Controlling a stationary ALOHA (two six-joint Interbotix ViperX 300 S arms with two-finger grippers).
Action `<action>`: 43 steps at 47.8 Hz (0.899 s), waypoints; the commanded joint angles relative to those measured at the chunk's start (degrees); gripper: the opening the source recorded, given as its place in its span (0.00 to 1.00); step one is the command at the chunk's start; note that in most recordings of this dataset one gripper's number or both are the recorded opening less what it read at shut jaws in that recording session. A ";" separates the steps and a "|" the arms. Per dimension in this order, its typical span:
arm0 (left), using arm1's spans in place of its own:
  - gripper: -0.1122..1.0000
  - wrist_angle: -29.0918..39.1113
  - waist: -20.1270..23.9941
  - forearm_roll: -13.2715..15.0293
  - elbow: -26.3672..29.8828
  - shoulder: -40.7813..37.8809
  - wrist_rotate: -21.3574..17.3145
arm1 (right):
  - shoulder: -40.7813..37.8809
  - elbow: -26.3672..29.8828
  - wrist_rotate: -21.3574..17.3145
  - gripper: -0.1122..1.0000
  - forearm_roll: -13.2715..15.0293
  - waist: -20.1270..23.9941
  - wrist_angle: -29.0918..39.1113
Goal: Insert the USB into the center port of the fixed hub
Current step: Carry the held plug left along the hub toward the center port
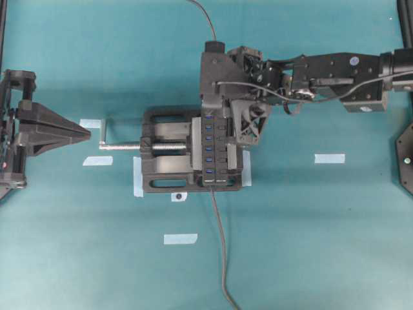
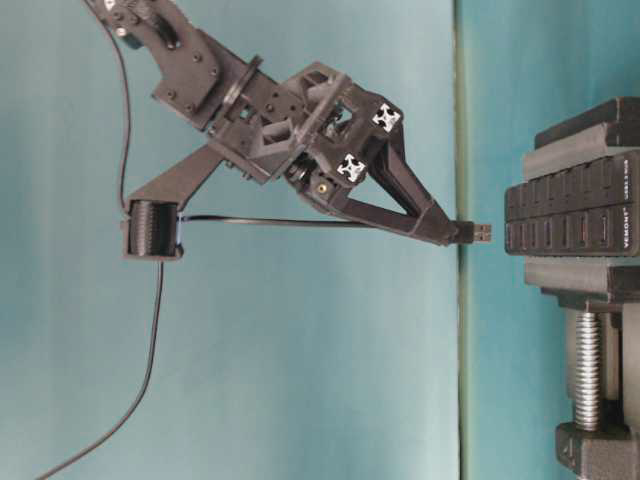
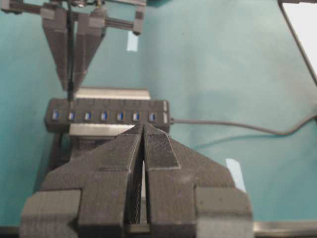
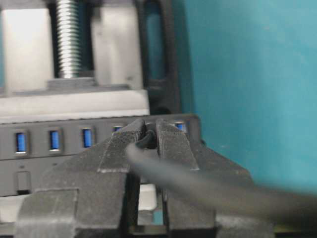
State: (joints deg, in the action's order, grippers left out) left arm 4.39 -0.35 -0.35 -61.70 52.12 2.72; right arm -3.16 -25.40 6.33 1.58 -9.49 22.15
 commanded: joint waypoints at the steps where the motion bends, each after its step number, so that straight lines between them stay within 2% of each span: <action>1: 0.10 -0.35 -0.09 -0.09 0.70 -0.44 0.09 | 1.93 1.76 -0.70 0.17 -0.35 0.35 0.00; 10: 0.10 -0.35 -0.09 -0.09 0.79 -0.44 0.09 | 1.93 2.02 -0.79 0.17 -2.46 0.97 0.97; 43: 0.10 -0.35 -0.09 -0.18 0.70 -0.62 0.18 | 1.85 2.29 -0.97 0.17 -3.52 3.34 2.90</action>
State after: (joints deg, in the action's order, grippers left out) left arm 4.39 -0.35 -0.35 -61.70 51.77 2.72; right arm -3.08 -24.61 5.89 -1.76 -6.42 25.22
